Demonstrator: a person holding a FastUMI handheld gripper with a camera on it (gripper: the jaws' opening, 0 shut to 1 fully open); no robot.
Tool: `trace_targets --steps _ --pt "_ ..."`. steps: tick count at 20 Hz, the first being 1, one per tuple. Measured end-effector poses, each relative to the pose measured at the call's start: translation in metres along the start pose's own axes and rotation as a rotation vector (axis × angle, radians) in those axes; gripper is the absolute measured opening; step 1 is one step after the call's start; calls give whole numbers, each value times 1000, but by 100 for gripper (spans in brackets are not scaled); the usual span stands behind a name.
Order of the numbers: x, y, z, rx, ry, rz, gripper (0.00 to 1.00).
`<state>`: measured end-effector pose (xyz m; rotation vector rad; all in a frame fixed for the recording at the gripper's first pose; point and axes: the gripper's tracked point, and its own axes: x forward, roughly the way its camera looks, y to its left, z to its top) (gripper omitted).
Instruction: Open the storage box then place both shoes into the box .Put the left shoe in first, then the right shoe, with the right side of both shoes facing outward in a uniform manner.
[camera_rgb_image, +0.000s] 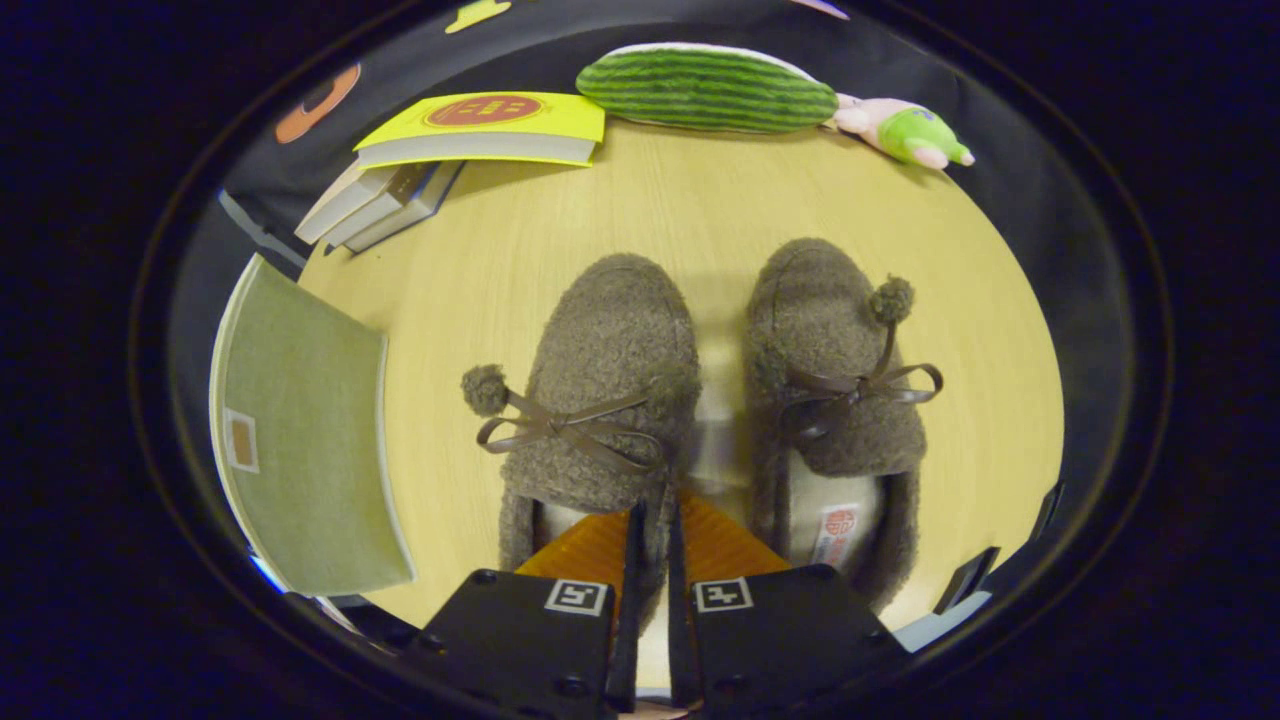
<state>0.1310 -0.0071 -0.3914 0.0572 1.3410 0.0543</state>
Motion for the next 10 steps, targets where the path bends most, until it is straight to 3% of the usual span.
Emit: trace_targets --steps 5,10 --pt "-12 3 2 26 -25 30 7" --pt "-40 15 -1 35 -29 47 6"
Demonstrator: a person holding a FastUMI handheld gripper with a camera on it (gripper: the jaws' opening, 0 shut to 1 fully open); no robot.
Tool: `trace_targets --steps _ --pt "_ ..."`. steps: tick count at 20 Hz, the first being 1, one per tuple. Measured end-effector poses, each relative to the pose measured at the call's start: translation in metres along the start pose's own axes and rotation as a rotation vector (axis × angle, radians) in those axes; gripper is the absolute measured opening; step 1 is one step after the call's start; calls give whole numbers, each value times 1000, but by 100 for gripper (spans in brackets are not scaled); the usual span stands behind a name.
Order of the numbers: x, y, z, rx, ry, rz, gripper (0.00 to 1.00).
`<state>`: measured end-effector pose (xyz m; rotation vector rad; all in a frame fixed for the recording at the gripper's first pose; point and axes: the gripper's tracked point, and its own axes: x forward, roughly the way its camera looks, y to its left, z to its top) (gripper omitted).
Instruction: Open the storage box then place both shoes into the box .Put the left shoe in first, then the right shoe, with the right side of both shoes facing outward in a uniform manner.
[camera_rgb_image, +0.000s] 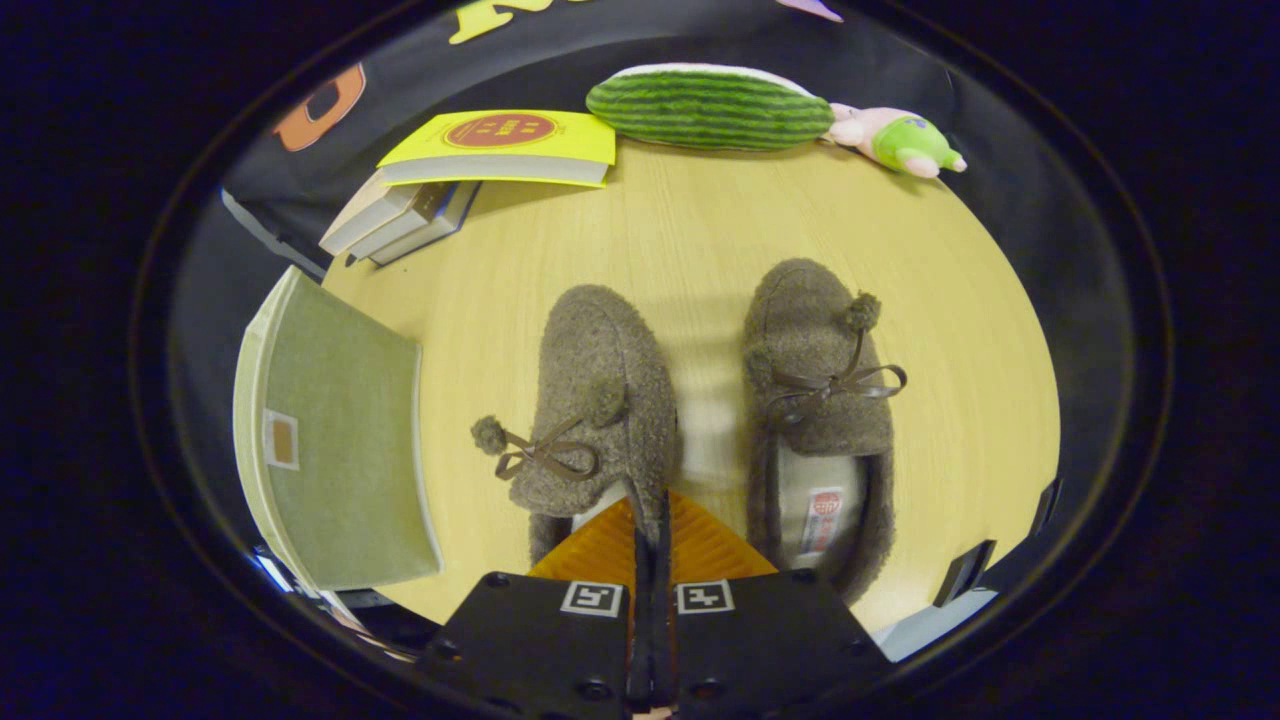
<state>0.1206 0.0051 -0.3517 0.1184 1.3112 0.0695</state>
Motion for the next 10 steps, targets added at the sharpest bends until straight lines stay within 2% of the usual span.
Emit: trace_targets --steps 3,10 --pt "-22 20 0 10 -8 64 6" --pt "-78 58 11 -6 -67 85 6"
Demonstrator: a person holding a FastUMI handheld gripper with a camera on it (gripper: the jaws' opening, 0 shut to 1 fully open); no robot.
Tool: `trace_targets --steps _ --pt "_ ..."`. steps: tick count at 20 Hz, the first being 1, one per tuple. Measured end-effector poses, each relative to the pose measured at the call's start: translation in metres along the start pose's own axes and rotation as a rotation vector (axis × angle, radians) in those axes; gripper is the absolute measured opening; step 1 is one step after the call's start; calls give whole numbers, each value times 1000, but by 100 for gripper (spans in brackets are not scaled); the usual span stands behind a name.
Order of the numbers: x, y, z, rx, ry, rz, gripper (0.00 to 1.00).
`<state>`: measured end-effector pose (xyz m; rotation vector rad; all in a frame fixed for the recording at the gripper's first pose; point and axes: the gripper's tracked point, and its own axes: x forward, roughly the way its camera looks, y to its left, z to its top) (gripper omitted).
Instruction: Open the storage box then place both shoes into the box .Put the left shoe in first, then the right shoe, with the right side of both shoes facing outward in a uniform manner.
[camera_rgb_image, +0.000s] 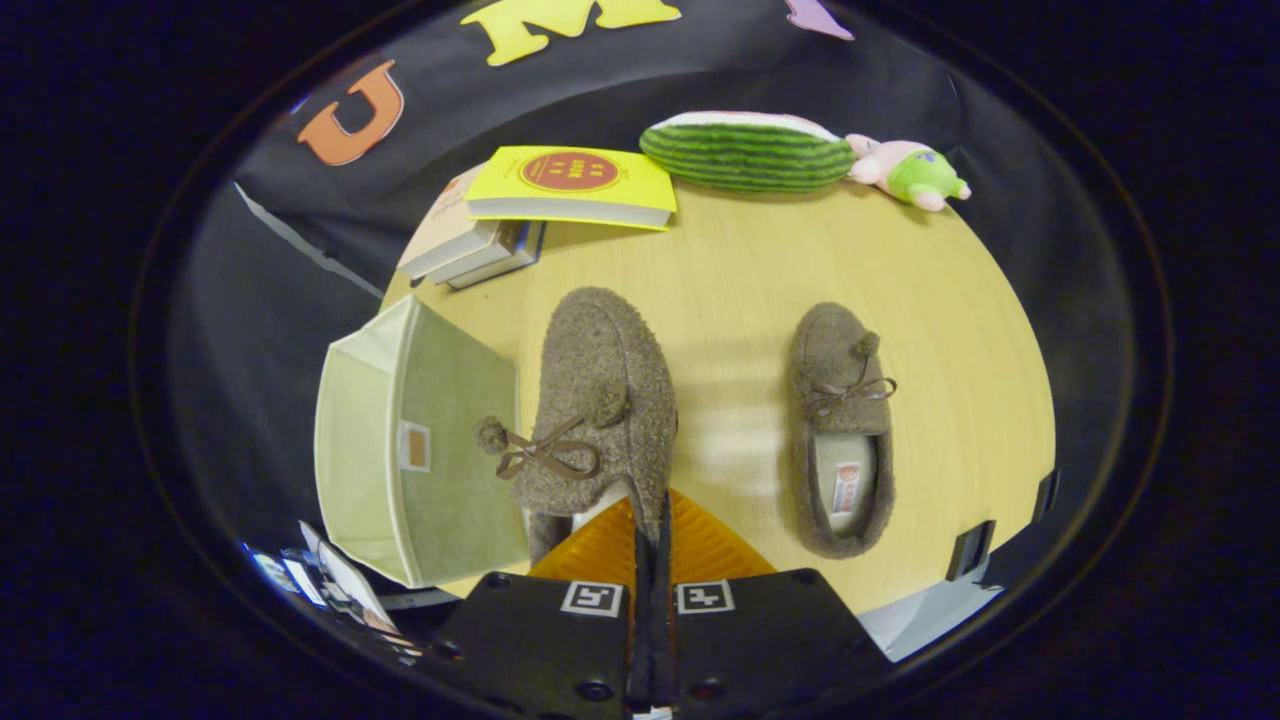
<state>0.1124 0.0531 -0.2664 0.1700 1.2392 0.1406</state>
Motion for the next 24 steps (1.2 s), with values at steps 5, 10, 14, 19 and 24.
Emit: trace_targets --steps 5,10,14,19,24 --pt "-42 47 7 -36 -50 25 6" --pt "-58 89 -1 -20 -35 39 6" --pt "-56 131 -14 -26 -30 67 6" --pt "-41 179 -31 -54 -19 82 6" --pt "-28 221 -32 -63 -44 83 6"
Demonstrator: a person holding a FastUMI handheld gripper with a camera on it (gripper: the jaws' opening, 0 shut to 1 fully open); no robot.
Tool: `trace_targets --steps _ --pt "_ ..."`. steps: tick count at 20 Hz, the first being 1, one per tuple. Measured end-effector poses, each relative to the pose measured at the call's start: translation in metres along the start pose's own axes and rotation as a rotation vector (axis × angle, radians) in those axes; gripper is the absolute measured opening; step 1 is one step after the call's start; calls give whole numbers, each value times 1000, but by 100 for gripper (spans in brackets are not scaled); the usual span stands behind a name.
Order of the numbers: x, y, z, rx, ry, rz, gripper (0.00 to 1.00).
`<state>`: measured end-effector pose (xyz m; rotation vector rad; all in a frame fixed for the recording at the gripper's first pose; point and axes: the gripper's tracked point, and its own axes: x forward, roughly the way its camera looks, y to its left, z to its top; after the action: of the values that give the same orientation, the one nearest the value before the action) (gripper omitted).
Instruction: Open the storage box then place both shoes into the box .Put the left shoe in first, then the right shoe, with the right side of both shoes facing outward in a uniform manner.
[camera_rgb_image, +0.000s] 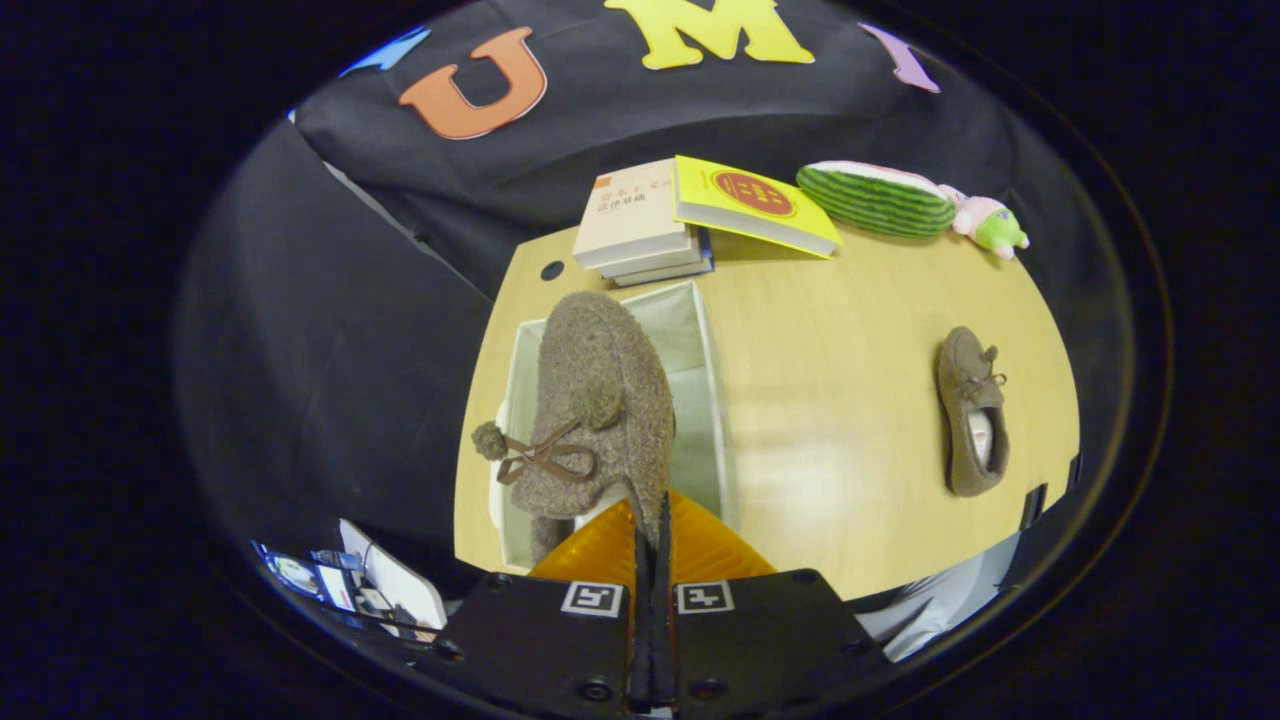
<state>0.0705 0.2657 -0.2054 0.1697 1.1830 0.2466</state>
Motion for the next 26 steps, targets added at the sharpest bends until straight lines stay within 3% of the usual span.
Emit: trace_targets --steps 4,12,18,21,23,24,26 --pt "18 26 5 -2 -10 14 6" --pt "79 45 -12 153 -26 49 6" --pt "100 39 -18 130 -21 21 6" --pt "106 42 -13 108 -43 47 6" --pt "110 50 -7 91 -78 109 8" --pt "112 51 -1 87 -93 133 13" --pt "105 59 5 46 -144 180 57"
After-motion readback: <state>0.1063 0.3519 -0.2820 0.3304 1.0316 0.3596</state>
